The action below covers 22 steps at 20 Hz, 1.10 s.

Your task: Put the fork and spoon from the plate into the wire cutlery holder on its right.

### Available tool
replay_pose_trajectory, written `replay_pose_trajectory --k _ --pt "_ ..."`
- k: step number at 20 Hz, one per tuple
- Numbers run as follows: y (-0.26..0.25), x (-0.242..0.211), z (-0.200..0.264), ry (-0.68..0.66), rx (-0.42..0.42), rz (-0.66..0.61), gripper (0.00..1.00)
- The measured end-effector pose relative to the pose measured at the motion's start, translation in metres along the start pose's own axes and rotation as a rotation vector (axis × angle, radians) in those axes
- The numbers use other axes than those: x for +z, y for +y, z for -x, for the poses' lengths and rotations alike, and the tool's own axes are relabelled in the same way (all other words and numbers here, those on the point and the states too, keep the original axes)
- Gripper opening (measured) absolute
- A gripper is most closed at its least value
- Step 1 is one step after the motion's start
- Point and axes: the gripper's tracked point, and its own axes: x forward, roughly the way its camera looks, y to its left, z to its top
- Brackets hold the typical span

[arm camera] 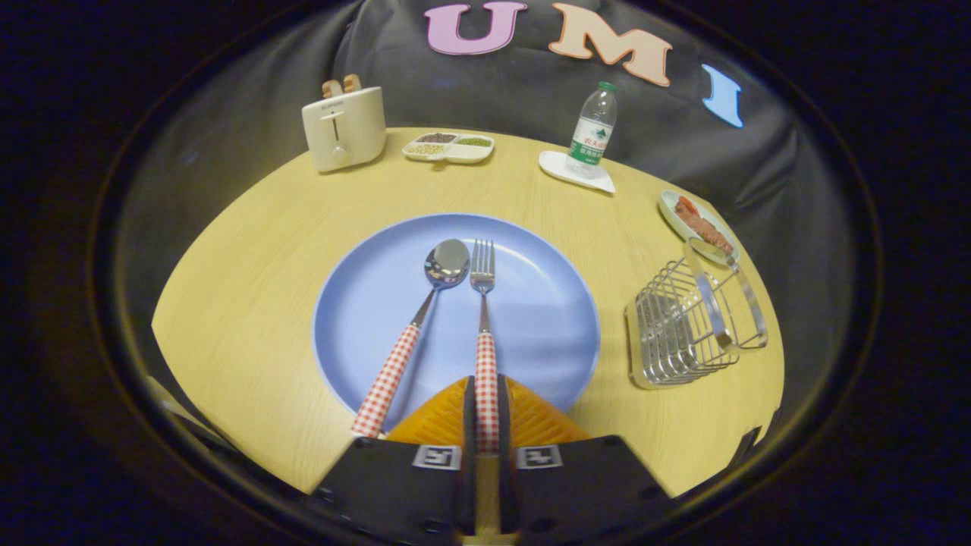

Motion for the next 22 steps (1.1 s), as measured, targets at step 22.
replay_pose_trajectory --k 22 --pt "-0.134 0.05 0.109 0.061 0.067 0.083 0.1"
